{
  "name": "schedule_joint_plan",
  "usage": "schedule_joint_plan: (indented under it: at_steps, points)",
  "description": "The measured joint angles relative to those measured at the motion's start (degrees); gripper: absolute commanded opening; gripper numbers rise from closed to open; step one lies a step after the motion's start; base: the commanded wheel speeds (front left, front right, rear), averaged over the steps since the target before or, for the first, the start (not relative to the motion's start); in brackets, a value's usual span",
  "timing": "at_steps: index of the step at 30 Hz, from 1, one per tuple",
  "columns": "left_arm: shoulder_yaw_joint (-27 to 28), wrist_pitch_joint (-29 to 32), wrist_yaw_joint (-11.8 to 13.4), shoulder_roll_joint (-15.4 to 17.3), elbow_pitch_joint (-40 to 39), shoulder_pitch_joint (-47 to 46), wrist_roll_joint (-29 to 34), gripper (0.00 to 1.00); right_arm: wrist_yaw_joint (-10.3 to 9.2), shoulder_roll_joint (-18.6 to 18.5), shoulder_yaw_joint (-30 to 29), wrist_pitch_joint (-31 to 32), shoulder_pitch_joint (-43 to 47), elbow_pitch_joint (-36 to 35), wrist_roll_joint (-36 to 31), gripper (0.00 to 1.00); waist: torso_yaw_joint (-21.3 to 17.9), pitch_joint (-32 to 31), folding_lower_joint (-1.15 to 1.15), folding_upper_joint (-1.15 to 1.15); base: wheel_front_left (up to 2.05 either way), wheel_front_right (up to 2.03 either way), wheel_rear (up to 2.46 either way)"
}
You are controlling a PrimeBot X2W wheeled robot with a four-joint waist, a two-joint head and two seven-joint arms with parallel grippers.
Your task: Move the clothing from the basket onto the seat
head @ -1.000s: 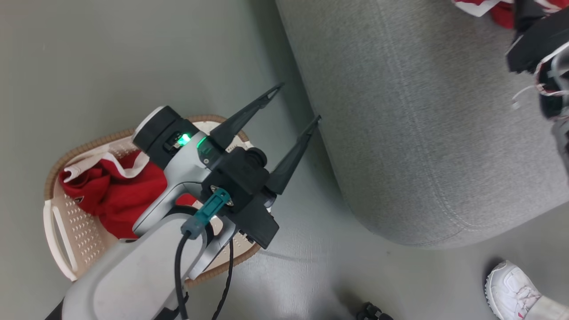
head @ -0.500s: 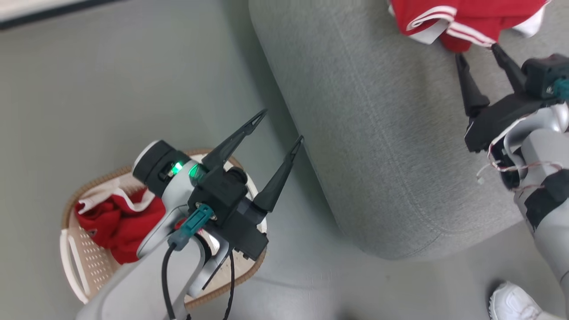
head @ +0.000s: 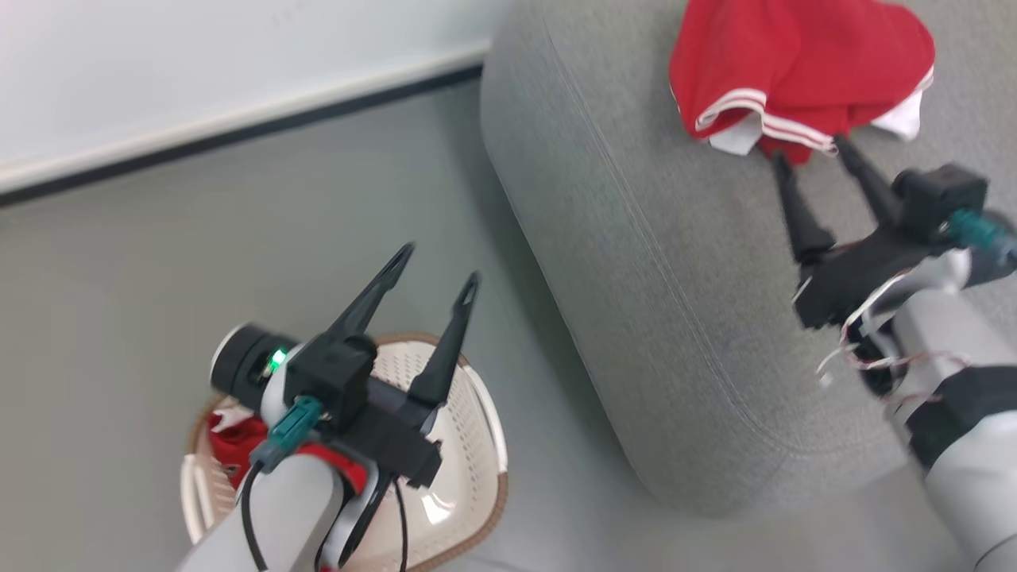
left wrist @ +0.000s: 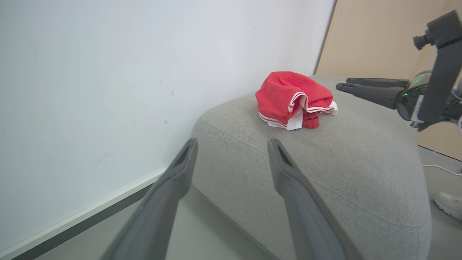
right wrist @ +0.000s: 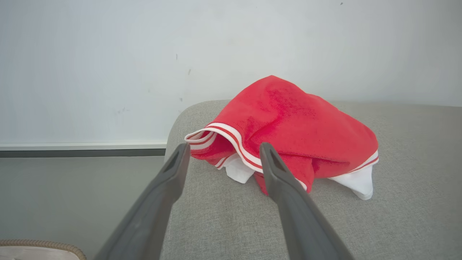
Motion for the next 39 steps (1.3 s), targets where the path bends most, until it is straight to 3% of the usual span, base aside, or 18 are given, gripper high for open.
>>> schedule_joint_plan:
  at_steps: [9, 22, 39]
  points:
    - [4.4, -1.5, 1.5, 0.1, 3.5, 7.1, -2.4, 1.0, -1.79, 2.7, -0.9, 0.0, 8.7, -5.8, 0.3, 1.0, 3.7, -6.7, -0.01, 0.0, 0.0, 0.0, 0.0]
    - [11.4, -2.5, 2.6, 0.3, 3.5, 18.9, -4.0, 1.0, -6.64, 5.3, -1.9, 0.0, 21.0, -16.4, 0.0, 1.0, 10.3, -14.2, 0.0, 0.0, 0.0, 0.0, 0.0]
    - [20.5, -2.5, 3.0, -1.1, -2.4, 32.1, -2.8, 1.0, -11.1, 5.0, -3.4, 0.0, 36.4, -28.8, -1.1, 1.0, 15.2, -20.7, 0.01, 0.01, 0.0, 0.0, 0.0]
